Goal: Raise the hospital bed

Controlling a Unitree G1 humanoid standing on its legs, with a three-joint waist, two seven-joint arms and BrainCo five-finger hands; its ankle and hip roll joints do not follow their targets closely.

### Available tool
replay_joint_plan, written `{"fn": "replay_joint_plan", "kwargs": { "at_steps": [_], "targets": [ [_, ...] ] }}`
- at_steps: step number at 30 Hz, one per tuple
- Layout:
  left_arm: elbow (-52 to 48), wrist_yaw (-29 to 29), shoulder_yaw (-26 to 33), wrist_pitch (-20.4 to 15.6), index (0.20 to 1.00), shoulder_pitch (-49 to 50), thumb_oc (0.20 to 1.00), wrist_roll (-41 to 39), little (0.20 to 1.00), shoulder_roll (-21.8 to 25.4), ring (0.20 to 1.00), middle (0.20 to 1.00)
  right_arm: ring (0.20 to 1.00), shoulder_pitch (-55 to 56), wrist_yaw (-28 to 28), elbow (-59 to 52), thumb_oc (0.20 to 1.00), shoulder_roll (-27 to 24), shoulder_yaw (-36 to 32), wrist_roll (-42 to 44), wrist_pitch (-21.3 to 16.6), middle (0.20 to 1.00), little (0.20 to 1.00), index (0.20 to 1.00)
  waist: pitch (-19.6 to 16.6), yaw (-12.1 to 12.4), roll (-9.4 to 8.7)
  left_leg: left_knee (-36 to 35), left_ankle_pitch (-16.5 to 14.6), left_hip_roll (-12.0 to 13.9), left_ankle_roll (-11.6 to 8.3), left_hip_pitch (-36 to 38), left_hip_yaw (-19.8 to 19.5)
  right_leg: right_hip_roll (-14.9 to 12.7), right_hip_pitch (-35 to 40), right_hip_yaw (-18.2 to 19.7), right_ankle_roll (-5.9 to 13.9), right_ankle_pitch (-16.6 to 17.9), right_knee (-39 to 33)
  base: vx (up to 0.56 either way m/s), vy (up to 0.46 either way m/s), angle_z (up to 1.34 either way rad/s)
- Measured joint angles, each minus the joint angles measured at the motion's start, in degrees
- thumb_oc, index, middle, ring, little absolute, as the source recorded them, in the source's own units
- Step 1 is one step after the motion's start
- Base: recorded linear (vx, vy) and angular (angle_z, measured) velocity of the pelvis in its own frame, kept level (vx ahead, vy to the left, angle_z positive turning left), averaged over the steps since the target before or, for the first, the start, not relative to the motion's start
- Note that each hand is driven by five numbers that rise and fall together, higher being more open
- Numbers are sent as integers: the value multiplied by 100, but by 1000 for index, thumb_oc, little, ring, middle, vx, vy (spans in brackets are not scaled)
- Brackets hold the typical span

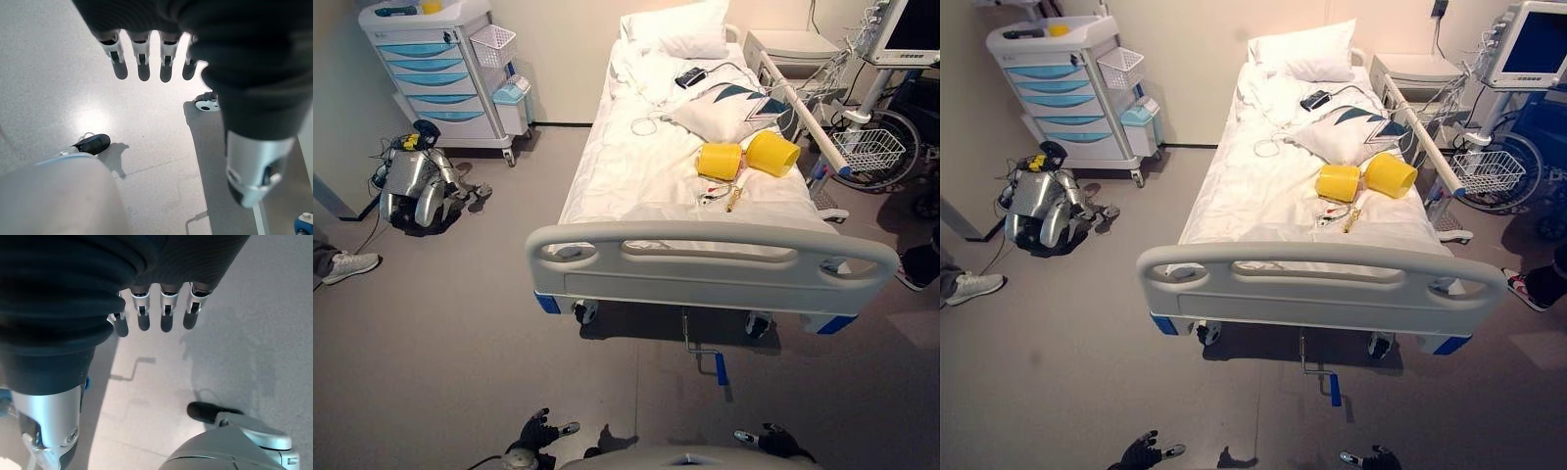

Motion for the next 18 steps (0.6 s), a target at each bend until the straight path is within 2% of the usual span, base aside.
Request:
{"fn": "replay_joint_plan", "kwargs": {
  "at_steps": [6, 11, 16, 18],
  "targets": [
    [-3, -1, -3, 4, 1000, -62, 1000, -38, 1000, -3, 1000, 1000, 1000, -244, -26, -28, 1000, -63, 56, 10, 1, 1000, 1000, 1000, 298, -4, 160, 79, 80, 10, 6, -456, -4, 12, -463, 26, 15, 47, 95, -143, -4, -1],
    [-226, 66, -17, -9, 1000, -513, 1000, -303, 1000, 16, 1000, 1000, 1000, -1006, -104, -372, 1000, -221, 117, 24, -2, 1000, 1000, 1000, 1102, 45, 359, 447, 170, 27, 21, -1221, -77, 19, -1203, 11, -14, 152, 430, -184, -12, 0],
    [-441, 179, -21, -42, 1000, -1012, 1000, -505, 1000, 23, 1000, 1000, 1000, -1810, -299, -620, 1000, -308, 292, 31, -34, 1000, 1000, 1000, 1829, 125, 387, 822, 195, 39, 9, -1939, -203, -16, -2150, 19, -19, -128, 1339, -94, -9, 1],
    [-432, 195, -21, -35, 1000, -1085, 1000, -514, 1000, 21, 1000, 1000, 1000, -1959, -319, -650, 1000, -292, 295, 32, -33, 1000, 1000, 1000, 1984, 154, 404, 819, 238, 13, 20, -1987, -206, -45, -2303, 18, -29, -204, 1591, -71, 20, 7]
  ]
}}
